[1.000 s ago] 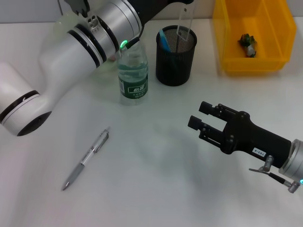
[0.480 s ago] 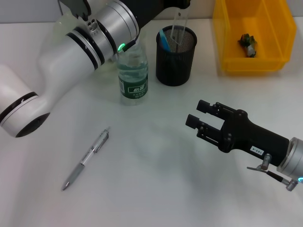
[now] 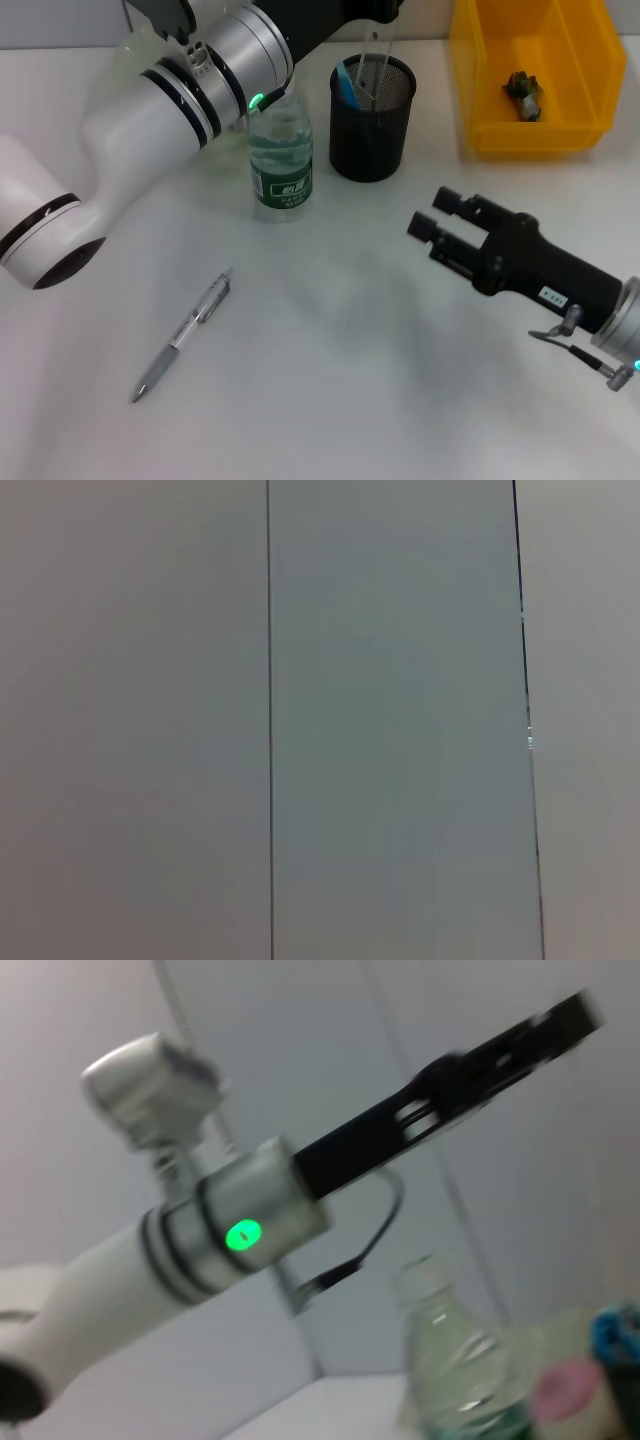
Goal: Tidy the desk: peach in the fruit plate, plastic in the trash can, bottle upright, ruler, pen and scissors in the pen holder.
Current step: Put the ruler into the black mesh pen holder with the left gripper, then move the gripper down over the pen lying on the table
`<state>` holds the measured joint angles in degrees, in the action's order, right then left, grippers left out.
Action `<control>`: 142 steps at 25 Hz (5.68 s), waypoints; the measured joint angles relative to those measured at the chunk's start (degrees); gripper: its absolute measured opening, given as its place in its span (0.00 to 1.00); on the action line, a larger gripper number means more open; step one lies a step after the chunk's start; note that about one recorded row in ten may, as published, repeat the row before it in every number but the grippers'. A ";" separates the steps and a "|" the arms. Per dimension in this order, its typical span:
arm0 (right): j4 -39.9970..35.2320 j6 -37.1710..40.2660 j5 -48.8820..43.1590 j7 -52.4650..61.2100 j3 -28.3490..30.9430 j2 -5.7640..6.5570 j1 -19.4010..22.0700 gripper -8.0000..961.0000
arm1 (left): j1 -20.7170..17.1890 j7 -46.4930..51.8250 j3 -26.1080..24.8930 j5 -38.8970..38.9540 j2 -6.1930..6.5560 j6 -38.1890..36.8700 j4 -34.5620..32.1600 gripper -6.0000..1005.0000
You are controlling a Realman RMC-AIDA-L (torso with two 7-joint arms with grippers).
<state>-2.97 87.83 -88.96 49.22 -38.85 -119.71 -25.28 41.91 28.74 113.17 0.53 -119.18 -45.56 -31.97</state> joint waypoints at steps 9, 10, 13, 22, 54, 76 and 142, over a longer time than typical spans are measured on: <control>0.06 -0.25 0.07 -0.12 1.82 0.10 0.07 0.63 | 0.00 0.00 -0.03 -0.18 -0.08 0.04 0.67 0.40; 0.07 -0.31 0.08 -0.17 1.80 0.06 0.01 0.63 | 0.06 0.00 -0.13 -0.11 -0.09 0.04 0.67 0.40; 0.07 -0.61 0.09 -0.17 1.76 0.00 -0.24 0.63 | 0.15 0.00 -0.18 -0.08 -0.09 -0.09 0.68 0.40; 0.07 -0.82 0.11 -0.17 2.11 0.00 -0.47 0.63 | 0.27 0.13 0.32 -0.01 -0.09 -0.60 0.36 0.40; 0.08 -2.10 0.10 -0.03 2.18 0.00 -1.97 0.63 | 2.37 -1.58 0.46 -0.41 -0.09 0.89 0.77 0.55; 0.07 -3.04 0.10 0.00 2.20 0.01 -2.61 0.63 | -14.61 0.44 0.54 -11.23 0.60 -0.33 -16.94 0.63; -0.16 -6.29 0.10 -3.33 5.94 0.00 -3.18 0.63 | -5.27 122.81 -38.87 -145.31 0.53 -47.35 -41.66 0.62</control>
<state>-3.14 81.54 -88.86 45.88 -32.91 -119.71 -28.46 36.64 151.55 74.30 -144.79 -118.65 -92.91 -73.63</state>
